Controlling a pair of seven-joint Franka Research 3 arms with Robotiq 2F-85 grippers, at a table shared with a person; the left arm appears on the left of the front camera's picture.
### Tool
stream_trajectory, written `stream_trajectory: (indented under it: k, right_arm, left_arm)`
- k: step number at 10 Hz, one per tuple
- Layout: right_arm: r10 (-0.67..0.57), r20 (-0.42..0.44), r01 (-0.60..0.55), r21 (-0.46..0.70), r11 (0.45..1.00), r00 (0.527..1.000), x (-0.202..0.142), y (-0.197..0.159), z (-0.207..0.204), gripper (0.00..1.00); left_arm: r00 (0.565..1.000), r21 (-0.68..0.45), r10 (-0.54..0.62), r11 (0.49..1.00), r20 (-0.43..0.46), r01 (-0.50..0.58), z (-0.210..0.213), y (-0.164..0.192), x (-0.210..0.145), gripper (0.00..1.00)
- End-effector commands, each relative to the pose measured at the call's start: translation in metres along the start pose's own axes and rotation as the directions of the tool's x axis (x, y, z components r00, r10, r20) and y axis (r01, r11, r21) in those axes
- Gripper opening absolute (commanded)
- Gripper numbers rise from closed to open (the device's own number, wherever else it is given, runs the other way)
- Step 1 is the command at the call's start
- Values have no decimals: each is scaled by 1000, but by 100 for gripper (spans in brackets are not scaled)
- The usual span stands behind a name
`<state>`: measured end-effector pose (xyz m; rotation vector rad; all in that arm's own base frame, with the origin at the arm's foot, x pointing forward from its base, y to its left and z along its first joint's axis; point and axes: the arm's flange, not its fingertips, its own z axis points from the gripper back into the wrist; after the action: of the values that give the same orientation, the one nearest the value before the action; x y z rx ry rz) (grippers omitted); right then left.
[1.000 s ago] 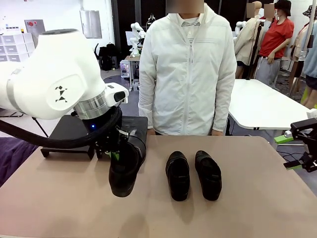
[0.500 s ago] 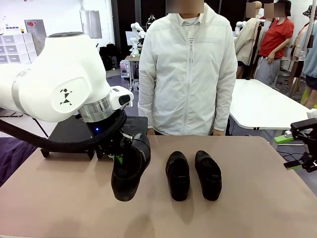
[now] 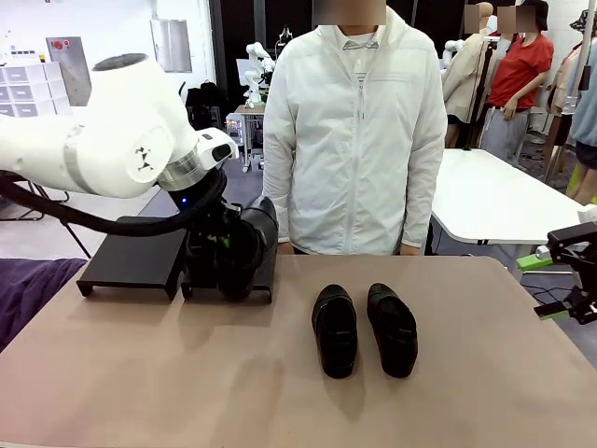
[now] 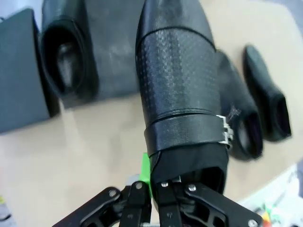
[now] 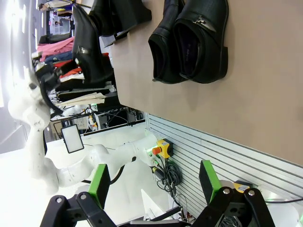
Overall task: Organize the shoes by placing them on the stand.
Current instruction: Place the Shoe from the middle of the table onto the Shoes Stand.
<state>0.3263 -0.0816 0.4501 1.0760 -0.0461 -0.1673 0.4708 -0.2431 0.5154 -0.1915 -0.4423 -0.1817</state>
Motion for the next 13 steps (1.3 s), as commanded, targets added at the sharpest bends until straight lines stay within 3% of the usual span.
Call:
stream_trajectory:
  k: [1,2,4,5,6,9,13]
  right_arm:
    - [-15,2,15,20,1000,1000,0,4,1,100]
    - [-15,2,15,20,1000,1000,0,4,1,100]
    - [-15,2,15,20,1000,1000,0,4,1,100]
    - [-15,2,15,20,1000,1000,0,4,1,100]
    - [-15,2,15,20,1000,1000,0,4,1,100]
    - [-15,2,15,20,1000,1000,0,4,1,100]
    - [-15,2,15,20,1000,1000,0,4,1,100]
  left_arm:
    - [988,20,-44,999,147,42,-38,6,27,0]
    - [971,26,-68,998,231,64,-58,13,37,0]
    - [945,-3,9,1000,326,-9,-76,16,44,0]
    - [953,8,24,1000,302,-28,-75,18,46,0]
    - [965,-18,-30,999,260,35,-78,27,39,0]
    - [965,-18,-30,999,260,35,-78,27,39,0]
    - [968,-7,90,996,235,-91,-108,35,67,0]
